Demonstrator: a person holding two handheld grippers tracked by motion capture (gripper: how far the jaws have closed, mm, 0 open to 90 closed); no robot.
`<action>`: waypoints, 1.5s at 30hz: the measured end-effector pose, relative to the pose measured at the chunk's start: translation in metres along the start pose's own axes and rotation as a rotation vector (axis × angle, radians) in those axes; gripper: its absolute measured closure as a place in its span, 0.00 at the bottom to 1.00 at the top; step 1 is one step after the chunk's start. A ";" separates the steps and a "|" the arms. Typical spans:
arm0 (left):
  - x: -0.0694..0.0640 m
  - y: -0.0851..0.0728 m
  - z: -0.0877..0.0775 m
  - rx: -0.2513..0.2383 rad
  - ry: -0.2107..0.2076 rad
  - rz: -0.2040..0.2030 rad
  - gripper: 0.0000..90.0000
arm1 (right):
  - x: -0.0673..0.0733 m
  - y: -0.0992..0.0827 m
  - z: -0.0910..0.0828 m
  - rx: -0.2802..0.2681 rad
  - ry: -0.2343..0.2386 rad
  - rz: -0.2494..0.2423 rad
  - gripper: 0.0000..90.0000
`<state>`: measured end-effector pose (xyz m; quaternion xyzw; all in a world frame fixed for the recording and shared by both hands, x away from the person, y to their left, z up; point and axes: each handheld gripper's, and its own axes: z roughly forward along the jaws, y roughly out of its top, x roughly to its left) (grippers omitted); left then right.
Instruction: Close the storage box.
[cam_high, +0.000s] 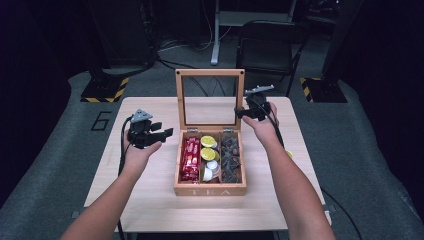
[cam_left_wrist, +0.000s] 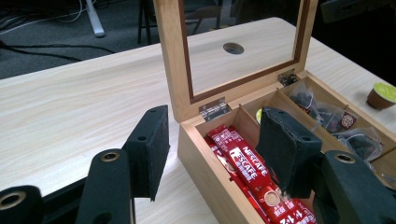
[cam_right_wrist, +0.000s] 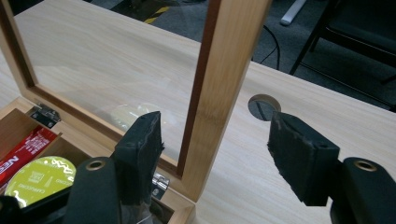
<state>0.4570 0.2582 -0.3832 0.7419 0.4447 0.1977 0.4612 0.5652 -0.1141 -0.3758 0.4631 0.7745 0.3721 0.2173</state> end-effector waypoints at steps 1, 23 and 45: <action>0.000 0.000 0.000 0.001 -0.001 -0.001 0.48 | -0.001 0.000 0.002 -0.004 0.004 -0.003 0.38; 0.000 -0.003 -0.003 0.002 0.006 -0.003 0.48 | -0.003 -0.001 0.016 -0.002 0.039 0.005 0.39; 0.005 -0.009 -0.005 0.010 0.006 -0.011 0.48 | 0.008 0.004 0.024 0.007 0.008 -0.003 0.56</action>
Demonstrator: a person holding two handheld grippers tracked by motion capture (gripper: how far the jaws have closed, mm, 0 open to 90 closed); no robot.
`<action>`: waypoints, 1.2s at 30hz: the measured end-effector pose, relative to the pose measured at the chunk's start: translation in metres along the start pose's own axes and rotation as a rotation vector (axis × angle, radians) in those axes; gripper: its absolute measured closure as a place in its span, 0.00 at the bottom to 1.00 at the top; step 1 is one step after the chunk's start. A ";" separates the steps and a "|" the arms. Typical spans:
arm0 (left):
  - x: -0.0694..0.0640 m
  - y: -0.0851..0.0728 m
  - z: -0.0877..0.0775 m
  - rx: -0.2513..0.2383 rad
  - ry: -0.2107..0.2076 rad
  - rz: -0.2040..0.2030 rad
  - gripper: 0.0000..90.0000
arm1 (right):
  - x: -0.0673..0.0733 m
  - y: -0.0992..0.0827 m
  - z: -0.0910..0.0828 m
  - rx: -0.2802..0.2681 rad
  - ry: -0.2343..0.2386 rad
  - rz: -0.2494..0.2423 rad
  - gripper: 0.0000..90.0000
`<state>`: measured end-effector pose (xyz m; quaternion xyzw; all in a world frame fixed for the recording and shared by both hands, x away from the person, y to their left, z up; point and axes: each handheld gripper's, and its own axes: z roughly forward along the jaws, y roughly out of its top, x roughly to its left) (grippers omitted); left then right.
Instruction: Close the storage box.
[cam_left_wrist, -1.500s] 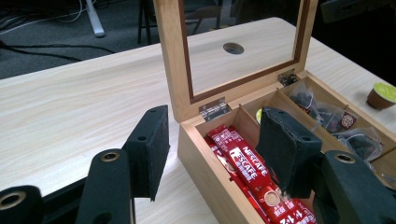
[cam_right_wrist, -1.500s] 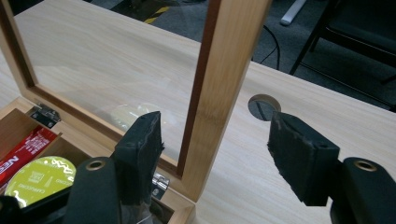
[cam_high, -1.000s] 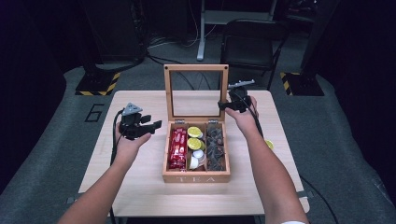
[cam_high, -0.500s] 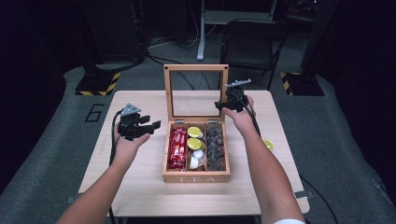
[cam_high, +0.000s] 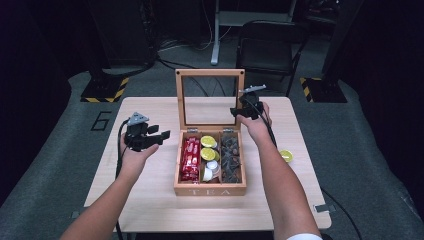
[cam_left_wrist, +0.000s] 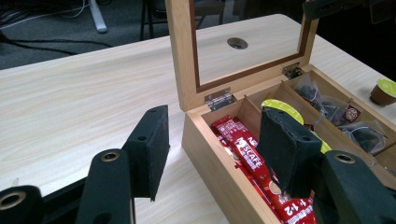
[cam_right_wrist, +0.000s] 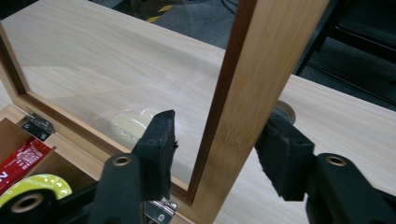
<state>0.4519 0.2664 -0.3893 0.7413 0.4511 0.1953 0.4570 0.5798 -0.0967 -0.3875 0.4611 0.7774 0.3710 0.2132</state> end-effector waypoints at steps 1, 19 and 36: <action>0.000 0.000 0.000 0.001 0.001 0.001 0.48 | 0.000 0.000 0.000 -0.004 -0.004 -0.004 0.57; -0.003 0.000 0.003 0.000 -0.003 0.006 0.48 | -0.004 -0.001 -0.008 0.004 -0.010 0.009 0.70; -0.002 0.015 0.021 -0.011 0.012 -0.028 0.48 | 0.003 -0.008 -0.020 -0.023 -0.018 0.000 0.71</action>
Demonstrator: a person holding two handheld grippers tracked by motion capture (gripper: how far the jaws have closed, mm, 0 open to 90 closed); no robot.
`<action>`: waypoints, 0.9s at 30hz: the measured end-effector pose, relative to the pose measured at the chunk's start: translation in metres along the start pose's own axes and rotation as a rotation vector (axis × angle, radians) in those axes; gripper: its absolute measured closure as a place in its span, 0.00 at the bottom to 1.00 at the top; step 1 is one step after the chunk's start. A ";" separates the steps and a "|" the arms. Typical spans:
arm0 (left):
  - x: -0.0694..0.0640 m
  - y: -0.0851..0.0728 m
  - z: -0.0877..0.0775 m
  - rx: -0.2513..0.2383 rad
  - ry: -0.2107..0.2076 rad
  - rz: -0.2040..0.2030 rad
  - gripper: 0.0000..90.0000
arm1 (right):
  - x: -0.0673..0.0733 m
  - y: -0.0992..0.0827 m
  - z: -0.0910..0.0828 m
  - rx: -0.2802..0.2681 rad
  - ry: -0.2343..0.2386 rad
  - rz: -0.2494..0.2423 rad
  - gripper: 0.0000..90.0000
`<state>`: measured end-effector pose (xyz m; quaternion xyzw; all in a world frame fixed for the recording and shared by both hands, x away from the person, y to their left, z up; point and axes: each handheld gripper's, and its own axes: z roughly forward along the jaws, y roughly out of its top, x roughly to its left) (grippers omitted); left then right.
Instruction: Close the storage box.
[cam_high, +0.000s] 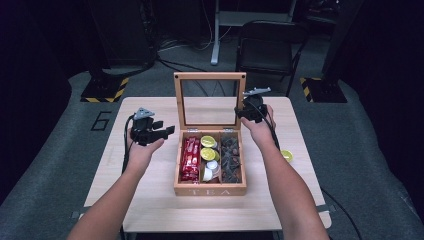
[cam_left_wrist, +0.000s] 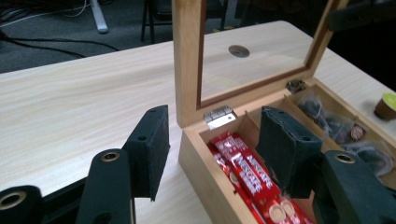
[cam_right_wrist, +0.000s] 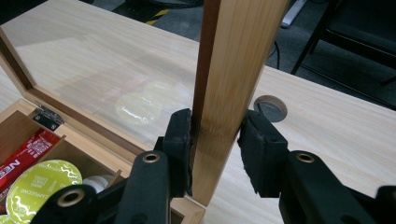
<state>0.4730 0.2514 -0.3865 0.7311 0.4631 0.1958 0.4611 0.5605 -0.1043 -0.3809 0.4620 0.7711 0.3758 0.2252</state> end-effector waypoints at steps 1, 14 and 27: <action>0.000 0.002 0.002 0.000 0.002 0.001 0.48 | 0.000 0.000 0.000 -0.003 -0.002 -0.010 0.71; 0.008 0.022 0.024 -0.035 0.020 0.019 0.49 | 0.003 -0.004 -0.006 -0.015 -0.004 -0.019 0.72; 0.003 0.041 0.042 -0.050 0.054 0.062 0.53 | 0.006 -0.007 -0.010 -0.028 -0.011 -0.030 0.72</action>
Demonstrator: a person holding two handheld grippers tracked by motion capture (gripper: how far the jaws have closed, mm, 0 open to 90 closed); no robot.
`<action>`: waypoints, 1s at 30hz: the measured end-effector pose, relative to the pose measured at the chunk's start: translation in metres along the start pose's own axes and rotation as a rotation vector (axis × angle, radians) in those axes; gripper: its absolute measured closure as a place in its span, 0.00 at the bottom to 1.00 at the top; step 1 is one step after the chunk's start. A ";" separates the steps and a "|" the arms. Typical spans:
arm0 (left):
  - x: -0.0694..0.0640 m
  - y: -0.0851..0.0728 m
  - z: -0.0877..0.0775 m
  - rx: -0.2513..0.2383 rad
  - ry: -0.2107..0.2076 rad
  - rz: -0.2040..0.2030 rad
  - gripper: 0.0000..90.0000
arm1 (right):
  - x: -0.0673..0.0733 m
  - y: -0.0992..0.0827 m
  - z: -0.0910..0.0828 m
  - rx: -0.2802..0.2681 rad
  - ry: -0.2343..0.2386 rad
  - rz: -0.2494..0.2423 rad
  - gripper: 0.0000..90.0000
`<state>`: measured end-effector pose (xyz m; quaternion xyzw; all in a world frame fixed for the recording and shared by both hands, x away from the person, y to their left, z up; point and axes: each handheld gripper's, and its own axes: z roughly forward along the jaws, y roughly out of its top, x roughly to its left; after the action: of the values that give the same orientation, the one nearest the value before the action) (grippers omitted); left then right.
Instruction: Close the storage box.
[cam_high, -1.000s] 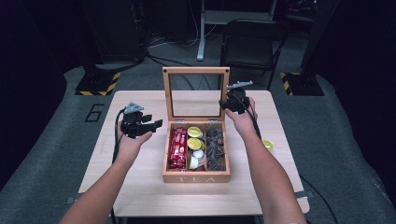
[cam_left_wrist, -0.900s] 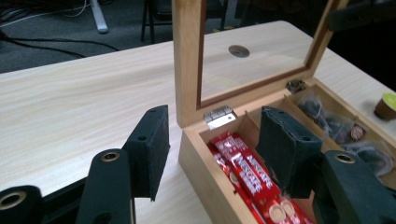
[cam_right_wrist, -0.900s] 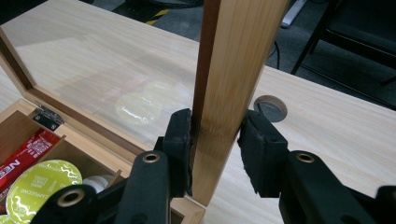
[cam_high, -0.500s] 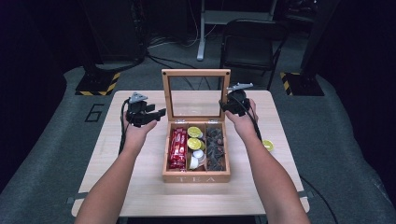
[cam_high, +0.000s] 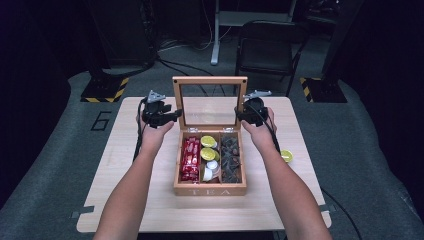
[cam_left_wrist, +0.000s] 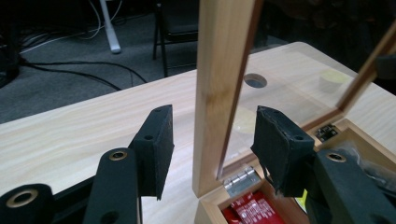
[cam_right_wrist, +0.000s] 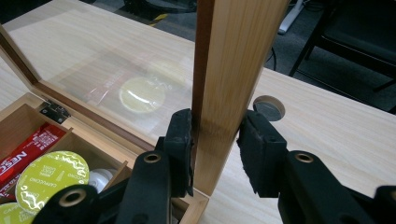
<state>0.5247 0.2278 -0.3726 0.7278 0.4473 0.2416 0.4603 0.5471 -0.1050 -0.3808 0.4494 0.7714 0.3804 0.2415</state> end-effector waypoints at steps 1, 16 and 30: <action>0.000 0.002 0.001 0.002 0.001 -0.003 0.53 | 0.000 0.000 -0.001 0.002 -0.001 -0.004 0.72; -0.005 0.009 0.008 -0.009 -0.027 0.016 0.68 | 0.003 -0.004 -0.004 -0.011 -0.003 -0.006 0.72; -0.006 0.002 0.003 -0.031 -0.034 0.027 0.72 | 0.004 -0.008 -0.007 -0.029 0.000 -0.016 0.72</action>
<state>0.5249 0.2204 -0.3716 0.7304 0.4259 0.2421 0.4759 0.5357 -0.1071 -0.3833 0.4399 0.7692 0.3896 0.2510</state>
